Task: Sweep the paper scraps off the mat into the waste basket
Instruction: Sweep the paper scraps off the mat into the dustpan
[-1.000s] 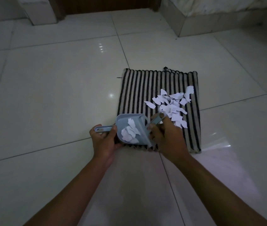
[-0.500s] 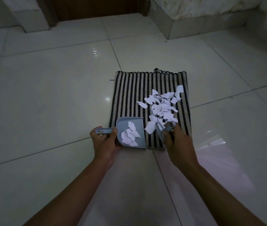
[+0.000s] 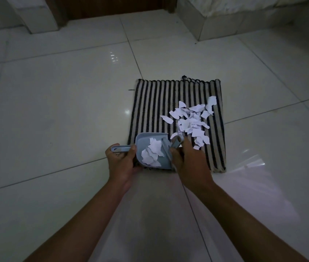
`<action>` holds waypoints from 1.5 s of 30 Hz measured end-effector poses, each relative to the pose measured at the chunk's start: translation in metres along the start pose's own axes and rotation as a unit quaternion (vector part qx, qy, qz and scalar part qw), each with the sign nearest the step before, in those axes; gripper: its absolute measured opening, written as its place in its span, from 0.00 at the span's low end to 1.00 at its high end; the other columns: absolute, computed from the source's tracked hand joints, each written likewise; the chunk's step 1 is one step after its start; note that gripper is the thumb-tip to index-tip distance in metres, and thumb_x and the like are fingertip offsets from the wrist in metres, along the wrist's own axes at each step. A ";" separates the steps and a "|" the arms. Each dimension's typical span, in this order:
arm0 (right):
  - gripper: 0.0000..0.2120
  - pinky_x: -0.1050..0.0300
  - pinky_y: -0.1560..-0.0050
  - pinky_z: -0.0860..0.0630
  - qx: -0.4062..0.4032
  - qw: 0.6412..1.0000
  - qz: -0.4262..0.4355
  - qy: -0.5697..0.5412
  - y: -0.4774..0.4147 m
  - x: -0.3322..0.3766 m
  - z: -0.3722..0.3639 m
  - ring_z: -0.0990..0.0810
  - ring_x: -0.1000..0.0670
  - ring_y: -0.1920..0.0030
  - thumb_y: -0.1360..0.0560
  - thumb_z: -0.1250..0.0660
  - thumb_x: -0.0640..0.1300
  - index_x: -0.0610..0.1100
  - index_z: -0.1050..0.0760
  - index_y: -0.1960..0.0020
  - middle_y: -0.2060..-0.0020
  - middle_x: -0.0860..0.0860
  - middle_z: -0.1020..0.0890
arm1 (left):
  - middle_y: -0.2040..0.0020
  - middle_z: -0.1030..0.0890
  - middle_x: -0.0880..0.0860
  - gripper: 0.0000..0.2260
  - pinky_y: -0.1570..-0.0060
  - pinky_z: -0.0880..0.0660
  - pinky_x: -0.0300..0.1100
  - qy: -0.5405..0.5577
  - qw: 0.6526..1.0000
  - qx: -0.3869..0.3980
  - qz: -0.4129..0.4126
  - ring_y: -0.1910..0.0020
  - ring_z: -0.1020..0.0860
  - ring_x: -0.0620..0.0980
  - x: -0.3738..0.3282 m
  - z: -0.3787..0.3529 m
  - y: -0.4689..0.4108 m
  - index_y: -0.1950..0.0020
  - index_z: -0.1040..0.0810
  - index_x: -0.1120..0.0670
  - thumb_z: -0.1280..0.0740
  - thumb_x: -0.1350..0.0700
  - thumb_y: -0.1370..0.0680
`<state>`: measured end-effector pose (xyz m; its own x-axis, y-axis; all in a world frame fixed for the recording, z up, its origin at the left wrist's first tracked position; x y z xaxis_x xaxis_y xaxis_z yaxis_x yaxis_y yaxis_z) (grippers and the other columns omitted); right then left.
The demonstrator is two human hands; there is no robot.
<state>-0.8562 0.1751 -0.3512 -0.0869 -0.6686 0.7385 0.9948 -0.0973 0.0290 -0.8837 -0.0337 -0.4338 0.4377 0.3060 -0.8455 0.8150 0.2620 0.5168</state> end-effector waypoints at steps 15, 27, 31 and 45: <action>0.07 0.70 0.71 0.24 -0.062 0.998 -0.025 0.013 0.014 -0.023 0.030 0.23 0.62 0.72 0.19 0.39 0.43 0.42 0.29 0.42 0.69 0.56 0.23 | 0.41 0.21 0.64 0.21 0.43 0.21 0.61 -0.008 0.999 -0.016 -0.026 0.48 0.19 0.55 0.004 0.000 0.009 0.38 0.35 0.53 0.27 0.64 0.24; 0.09 0.72 0.70 0.26 -0.024 1.000 0.002 -0.011 0.027 -0.012 0.013 0.22 0.62 0.70 0.19 0.40 0.45 0.43 0.28 0.41 0.66 0.56 0.22 | 0.44 0.21 0.65 0.21 0.52 0.20 0.67 0.026 0.999 -0.020 0.019 0.48 0.18 0.60 0.013 0.006 0.010 0.39 0.33 0.54 0.26 0.64 0.25; 0.09 0.72 0.73 0.27 -0.018 0.999 0.009 -0.026 0.017 0.000 0.015 0.20 0.62 0.70 0.18 0.40 0.44 0.42 0.29 0.40 0.62 0.53 0.19 | 0.46 0.22 0.69 0.20 0.58 0.18 0.61 0.032 0.999 -0.015 0.007 0.53 0.18 0.58 0.006 0.003 0.006 0.41 0.32 0.54 0.25 0.64 0.26; 0.13 0.70 0.77 0.28 -0.034 0.999 -0.034 0.012 -0.033 -0.013 0.018 0.22 0.57 0.72 0.17 0.43 0.48 0.45 0.32 0.35 0.67 0.53 0.21 | 0.45 0.20 0.57 0.20 0.60 0.16 0.55 0.007 1.000 0.024 0.013 0.52 0.17 0.54 -0.019 -0.027 -0.025 0.40 0.37 0.49 0.28 0.61 0.22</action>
<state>-0.8865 0.2002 -0.3491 -0.1565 -0.6765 0.7196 0.9808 -0.1922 0.0326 -0.9227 -0.0216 -0.4275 0.4534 0.3247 -0.8300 0.8213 0.2094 0.5306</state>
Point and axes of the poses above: each hand's wrist, its own y-axis away from the middle knuckle, its own z-axis out of the back of the hand, x = y × z, the point moved 7 cm from there along -y, towards the middle knuckle
